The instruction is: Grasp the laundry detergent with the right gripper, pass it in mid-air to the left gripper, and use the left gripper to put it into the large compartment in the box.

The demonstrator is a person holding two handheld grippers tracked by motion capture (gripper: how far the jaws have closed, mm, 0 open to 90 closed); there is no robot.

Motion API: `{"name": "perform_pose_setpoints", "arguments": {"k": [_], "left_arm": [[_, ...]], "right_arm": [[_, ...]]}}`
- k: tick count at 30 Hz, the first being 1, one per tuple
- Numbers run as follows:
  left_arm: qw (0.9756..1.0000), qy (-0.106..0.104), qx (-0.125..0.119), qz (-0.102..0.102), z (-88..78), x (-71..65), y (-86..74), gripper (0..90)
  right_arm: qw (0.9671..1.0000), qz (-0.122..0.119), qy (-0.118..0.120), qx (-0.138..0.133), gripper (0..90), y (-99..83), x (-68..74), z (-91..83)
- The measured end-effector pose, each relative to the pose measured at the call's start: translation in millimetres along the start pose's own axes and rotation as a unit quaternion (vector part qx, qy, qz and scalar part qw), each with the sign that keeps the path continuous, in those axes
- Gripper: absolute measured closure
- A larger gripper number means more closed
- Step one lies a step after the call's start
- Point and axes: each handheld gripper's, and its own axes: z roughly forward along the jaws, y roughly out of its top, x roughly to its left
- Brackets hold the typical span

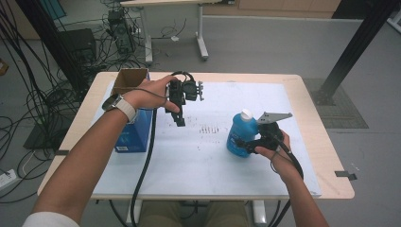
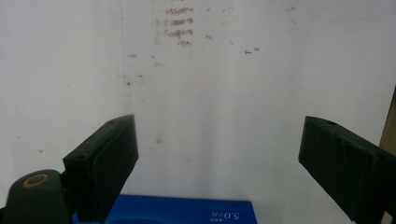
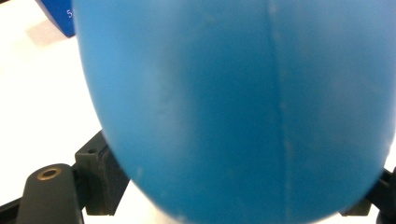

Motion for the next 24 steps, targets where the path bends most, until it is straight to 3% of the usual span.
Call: {"name": "perform_pose_setpoints", "arguments": {"k": [24], "left_arm": [[1.0000, 0.000, -0.001, -0.001, 1.2, 0.7, -0.9, 12.3]], "right_arm": [[0.9998, -0.003, 0.000, -0.019, 20.2, -4.5, -0.1, 3.1]]}}
